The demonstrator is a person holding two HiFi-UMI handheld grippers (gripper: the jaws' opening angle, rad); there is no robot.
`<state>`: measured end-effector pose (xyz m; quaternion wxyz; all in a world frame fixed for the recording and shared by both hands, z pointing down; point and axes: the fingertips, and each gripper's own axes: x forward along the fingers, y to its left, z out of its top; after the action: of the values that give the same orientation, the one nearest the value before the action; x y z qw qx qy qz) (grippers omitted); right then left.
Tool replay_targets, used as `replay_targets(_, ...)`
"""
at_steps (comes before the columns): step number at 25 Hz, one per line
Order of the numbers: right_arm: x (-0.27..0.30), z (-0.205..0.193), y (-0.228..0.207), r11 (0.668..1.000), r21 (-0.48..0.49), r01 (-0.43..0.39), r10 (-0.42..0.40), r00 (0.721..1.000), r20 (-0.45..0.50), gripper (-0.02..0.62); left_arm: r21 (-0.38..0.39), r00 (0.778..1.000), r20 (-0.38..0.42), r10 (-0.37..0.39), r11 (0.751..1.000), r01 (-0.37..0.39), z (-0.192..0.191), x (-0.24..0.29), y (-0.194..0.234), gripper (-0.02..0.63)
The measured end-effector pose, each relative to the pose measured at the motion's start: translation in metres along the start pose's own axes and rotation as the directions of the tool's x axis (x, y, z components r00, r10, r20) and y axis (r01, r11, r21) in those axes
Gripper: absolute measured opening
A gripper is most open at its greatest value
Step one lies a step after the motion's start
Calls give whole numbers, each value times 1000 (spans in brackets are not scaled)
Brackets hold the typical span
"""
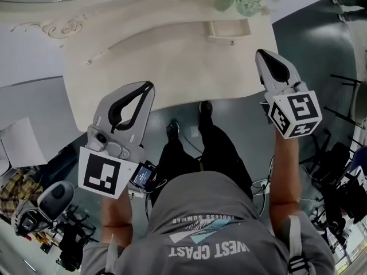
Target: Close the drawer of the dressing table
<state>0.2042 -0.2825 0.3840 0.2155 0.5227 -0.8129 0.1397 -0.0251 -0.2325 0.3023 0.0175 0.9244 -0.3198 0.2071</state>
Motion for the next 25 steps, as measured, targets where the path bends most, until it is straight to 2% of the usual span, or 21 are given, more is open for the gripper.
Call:
replay_targets(15,65,-59,-7,999,-4,-43,43,994,-102,5,-29,1000,-27,3,1000,-4,-40,30,14,3)
replay_targets(25,102,-103,-11,997,5,-74,74,983,-171,29,-46,999,-53,8,999,-11,-64,43,17,3)
